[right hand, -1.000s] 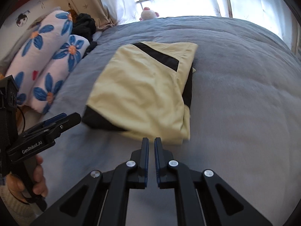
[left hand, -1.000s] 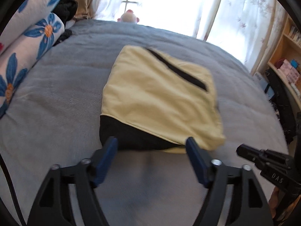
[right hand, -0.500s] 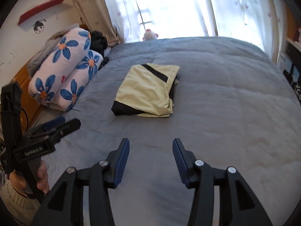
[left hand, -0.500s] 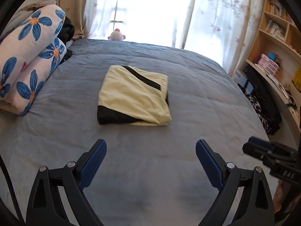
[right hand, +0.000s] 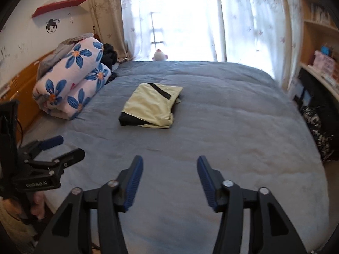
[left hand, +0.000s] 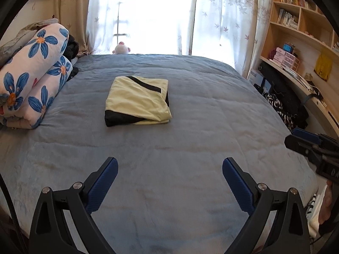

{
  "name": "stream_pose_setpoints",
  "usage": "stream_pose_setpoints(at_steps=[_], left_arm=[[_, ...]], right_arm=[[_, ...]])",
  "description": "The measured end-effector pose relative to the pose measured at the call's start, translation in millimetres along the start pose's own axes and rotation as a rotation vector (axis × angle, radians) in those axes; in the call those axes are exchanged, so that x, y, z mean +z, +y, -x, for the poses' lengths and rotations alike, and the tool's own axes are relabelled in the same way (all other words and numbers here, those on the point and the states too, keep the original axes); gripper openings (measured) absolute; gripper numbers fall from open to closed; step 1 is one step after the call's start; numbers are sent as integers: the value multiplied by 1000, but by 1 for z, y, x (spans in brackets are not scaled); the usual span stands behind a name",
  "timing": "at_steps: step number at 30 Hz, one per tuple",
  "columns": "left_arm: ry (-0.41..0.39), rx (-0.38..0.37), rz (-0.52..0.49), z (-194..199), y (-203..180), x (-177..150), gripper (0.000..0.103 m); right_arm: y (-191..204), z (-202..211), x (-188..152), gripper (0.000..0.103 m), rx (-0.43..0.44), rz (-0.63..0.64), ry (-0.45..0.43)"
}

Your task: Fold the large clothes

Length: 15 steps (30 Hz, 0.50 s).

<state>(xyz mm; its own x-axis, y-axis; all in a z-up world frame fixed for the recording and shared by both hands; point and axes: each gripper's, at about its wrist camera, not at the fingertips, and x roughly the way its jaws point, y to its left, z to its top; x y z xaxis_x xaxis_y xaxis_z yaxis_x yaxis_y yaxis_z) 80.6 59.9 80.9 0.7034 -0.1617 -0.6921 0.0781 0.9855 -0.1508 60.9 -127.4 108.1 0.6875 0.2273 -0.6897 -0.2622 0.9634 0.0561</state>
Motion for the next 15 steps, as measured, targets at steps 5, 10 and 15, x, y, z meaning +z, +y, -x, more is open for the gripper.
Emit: stream_pose_setpoints(at_steps=[5,10,15], left_arm=[[-5,47,-7,6,-13,-22,98],[-30,114,19,7,-27,-53,98],[-45,150,52,3,-40,-80,98]], right_arm=[[1,4,-35,59,-22,-52,-9],[-7,-6,-73,59,-17,-168,16],[-7,-12,-106,60,-47,-204,27]])
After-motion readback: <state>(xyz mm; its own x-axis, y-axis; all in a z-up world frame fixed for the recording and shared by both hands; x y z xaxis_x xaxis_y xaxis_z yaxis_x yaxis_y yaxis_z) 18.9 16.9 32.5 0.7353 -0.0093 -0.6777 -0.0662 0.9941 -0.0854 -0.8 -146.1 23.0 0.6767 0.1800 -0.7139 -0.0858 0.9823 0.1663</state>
